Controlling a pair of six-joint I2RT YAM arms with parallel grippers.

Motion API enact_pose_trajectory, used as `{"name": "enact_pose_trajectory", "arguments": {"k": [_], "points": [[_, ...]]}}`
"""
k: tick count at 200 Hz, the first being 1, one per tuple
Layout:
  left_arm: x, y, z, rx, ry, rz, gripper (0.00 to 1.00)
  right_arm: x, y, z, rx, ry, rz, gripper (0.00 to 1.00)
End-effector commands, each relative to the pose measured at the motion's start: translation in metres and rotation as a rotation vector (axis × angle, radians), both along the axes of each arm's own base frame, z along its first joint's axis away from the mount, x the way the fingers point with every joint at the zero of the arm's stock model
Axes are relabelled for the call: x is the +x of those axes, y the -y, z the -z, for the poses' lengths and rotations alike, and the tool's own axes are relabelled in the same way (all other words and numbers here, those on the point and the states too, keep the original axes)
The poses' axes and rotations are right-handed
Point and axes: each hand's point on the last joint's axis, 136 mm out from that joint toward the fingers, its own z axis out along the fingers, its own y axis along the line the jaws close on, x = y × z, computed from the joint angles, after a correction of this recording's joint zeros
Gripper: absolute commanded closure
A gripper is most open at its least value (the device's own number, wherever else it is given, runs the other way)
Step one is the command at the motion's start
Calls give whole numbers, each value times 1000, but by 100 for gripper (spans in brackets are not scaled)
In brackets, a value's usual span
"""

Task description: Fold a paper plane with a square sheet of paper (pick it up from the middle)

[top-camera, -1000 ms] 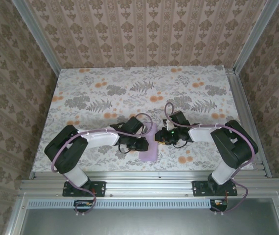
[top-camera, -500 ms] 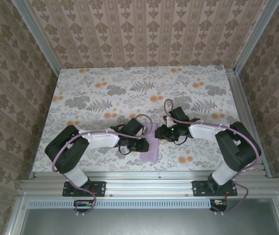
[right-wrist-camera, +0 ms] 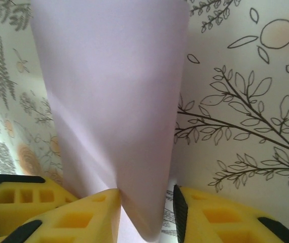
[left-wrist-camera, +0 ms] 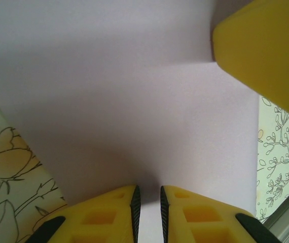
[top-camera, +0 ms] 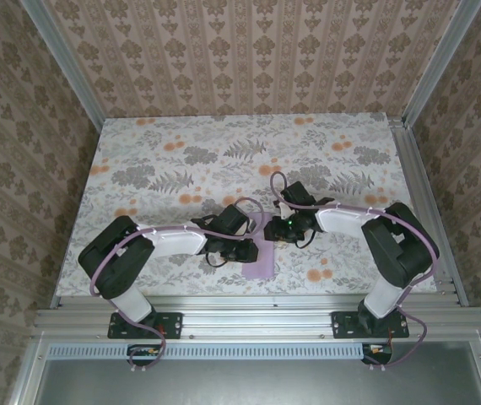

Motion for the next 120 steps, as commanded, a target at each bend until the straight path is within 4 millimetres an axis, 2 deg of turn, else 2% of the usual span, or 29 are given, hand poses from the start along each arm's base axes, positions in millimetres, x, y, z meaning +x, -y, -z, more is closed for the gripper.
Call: {"name": "enact_pose_trajectory", "arguments": {"k": [1, 42, 86, 120], "points": [[-1, -2, 3, 17, 4, -10, 77, -5, 7, 7, -76, -9, -42, 67], [3, 2, -14, -18, 24, -17, 74, -8, 9, 9, -95, -4, -82, 72], [17, -8, -33, -41, 56, -51, 72, -11, 10, 8, -111, 7, -128, 74], [32, -17, -39, -49, 68, -83, 71, -14, 8, 9, -119, 11, -162, 75]]}}
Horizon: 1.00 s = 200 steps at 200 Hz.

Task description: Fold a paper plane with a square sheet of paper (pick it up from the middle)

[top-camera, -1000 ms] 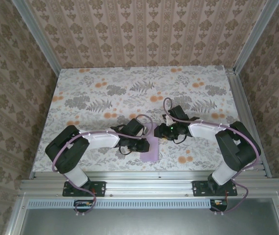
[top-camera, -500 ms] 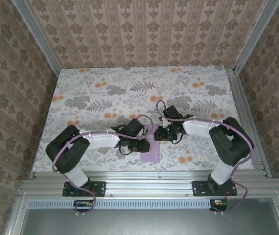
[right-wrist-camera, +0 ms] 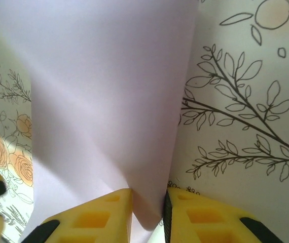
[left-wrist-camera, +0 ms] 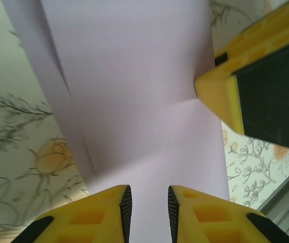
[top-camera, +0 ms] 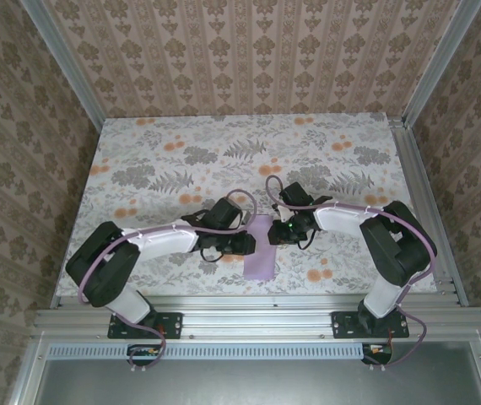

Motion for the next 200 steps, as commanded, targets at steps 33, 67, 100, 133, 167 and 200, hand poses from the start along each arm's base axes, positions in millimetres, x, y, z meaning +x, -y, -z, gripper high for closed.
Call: {"name": "enact_pose_trajectory", "arguments": {"k": [33, 67, 100, 133, 167, 200], "points": [[22, -15, -12, -1, 22, -39, 71, -7, -1, 3, -49, 1, -73, 74], [32, -14, -15, -13, 27, -45, 72, -8, -1, 4, -68, 9, -91, 74], [38, -12, -10, -15, 21, -46, 72, -8, -2, 2, -81, 21, -105, 71], [42, -6, -7, -46, 12, -46, 72, -8, -4, 0, -74, 30, -110, 69], [42, -9, -2, -38, 3, -49, 66, -8, -5, -3, -74, 44, -120, 70], [43, -7, -19, -92, 32, -73, 61, -10, -2, 0, -100, 42, -128, 70]]}}
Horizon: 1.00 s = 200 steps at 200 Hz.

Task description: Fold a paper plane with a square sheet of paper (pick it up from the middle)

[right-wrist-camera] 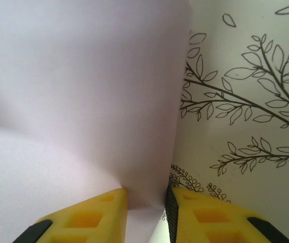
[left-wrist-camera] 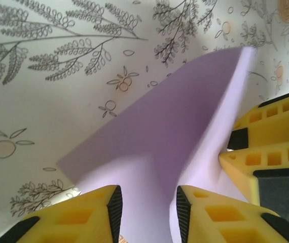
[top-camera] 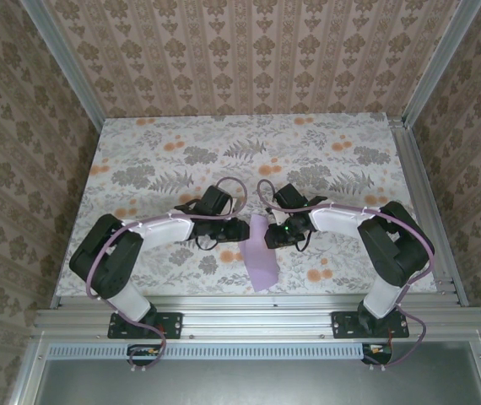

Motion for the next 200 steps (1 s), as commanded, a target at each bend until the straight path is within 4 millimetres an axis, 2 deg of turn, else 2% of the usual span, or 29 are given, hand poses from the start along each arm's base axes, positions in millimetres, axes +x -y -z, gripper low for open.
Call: {"name": "enact_pose_trajectory", "arguments": {"k": [1, 37, 88, 130, 145, 183, 200], "points": [[4, 5, -22, -69, 40, -4, 61, -3, 4, 0, -46, 7, -26, 70], [4, 2, -34, -109, 57, -33, 54, -4, 3, 1, -48, 10, -32, 70], [4, 9, -15, -124, 1, -20, 50, -5, 0, -2, -31, 15, -32, 70], [4, 22, -9, -165, -25, -8, 50, -6, -2, -5, -11, 18, -29, 70], [1, 25, -7, -170, -35, 0, 53, -7, -2, -6, -9, 21, -30, 70], [-3, 26, -5, -172, -46, 6, 72, -6, -2, -8, -6, 26, -24, 70], [-7, 24, -5, -164, -47, 6, 77, -5, -1, -9, -8, 30, -21, 69]]}}
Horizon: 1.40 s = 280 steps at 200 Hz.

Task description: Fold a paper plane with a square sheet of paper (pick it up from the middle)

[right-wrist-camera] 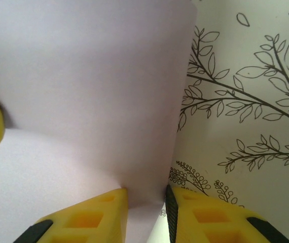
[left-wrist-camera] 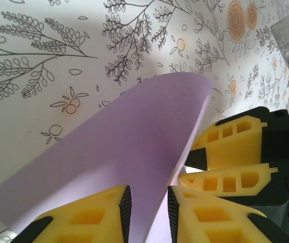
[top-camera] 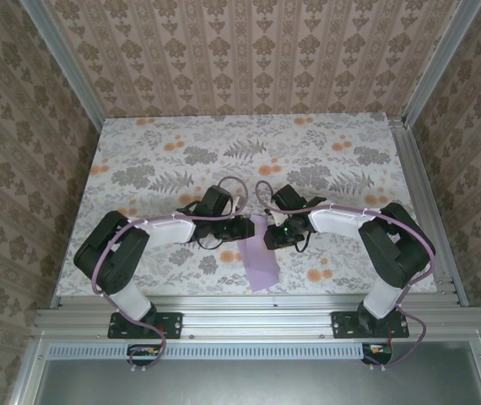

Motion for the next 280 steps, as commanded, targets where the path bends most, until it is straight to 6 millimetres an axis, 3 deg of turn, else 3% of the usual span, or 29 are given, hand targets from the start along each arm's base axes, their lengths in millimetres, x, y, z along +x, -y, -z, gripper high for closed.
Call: {"name": "enact_pose_trajectory", "arguments": {"k": [1, 33, 83, 117, 163, 207, 253, 280], "points": [[-8, 0, 1, -7, -11, 12, 77, -3, 1, -7, 1, 10, 3, 69], [-16, -3, 3, 11, -15, 14, 86, -2, 0, -13, 17, 22, 9, 66], [-31, -5, 8, 58, -13, 19, 87, 0, -4, -24, 60, 30, 30, 64], [-41, -5, 15, 82, -22, 28, 87, -3, -3, -21, 59, 4, 39, 64], [-42, -8, 17, 96, -15, 30, 88, -19, 6, -12, 52, -40, 48, 58], [-37, -1, 8, 80, -8, 41, 88, -39, 4, -23, 189, -99, 93, 50], [-39, 4, 7, 63, -14, 42, 88, -66, 6, -19, 256, -173, 130, 49], [-38, 9, 4, 55, -16, 51, 88, -72, 8, -14, 256, -184, 138, 52]]}}
